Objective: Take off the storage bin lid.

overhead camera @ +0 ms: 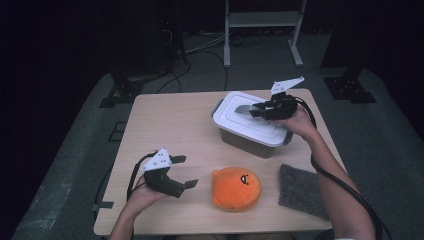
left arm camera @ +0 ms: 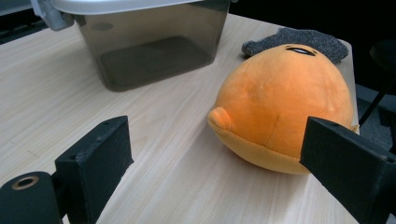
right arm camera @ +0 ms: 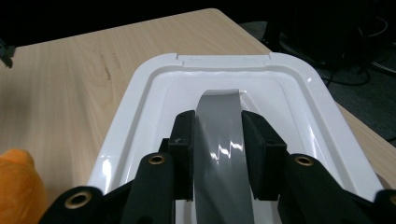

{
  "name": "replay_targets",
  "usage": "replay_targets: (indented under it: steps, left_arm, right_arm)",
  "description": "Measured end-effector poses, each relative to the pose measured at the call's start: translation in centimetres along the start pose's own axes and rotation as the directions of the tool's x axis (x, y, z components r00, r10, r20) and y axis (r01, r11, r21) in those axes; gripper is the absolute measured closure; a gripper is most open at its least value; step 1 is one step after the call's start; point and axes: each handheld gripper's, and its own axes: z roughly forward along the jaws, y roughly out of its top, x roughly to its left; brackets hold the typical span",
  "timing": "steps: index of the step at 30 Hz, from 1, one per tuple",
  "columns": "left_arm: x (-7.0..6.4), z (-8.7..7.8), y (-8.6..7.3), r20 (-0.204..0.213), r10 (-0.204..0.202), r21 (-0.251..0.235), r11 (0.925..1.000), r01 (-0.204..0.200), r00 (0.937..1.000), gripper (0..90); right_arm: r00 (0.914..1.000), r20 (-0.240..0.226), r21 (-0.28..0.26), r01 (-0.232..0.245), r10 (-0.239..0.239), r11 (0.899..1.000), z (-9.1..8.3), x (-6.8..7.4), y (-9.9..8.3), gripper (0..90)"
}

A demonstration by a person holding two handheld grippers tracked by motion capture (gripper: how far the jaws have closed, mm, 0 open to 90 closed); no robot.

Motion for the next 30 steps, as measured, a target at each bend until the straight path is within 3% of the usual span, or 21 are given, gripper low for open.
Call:
replay_targets:
  steps: [15,30]
  left_arm:
    - [0.0,-0.1,0.0,-0.001,0.001,-0.006,1.0,-0.001,1.0,8.3]
    - [0.0,0.0,-0.1,0.002,0.0,-0.001,1.0,0.0,1.0,8.3]
  right_arm:
    - [0.993,-0.095,0.015,0.073,-0.071,0.997,2.0,2.1,1.5,65.5]
    - [0.9822,-0.151,0.018,0.116,-0.112,0.993,3.0,3.3,2.2,65.5]
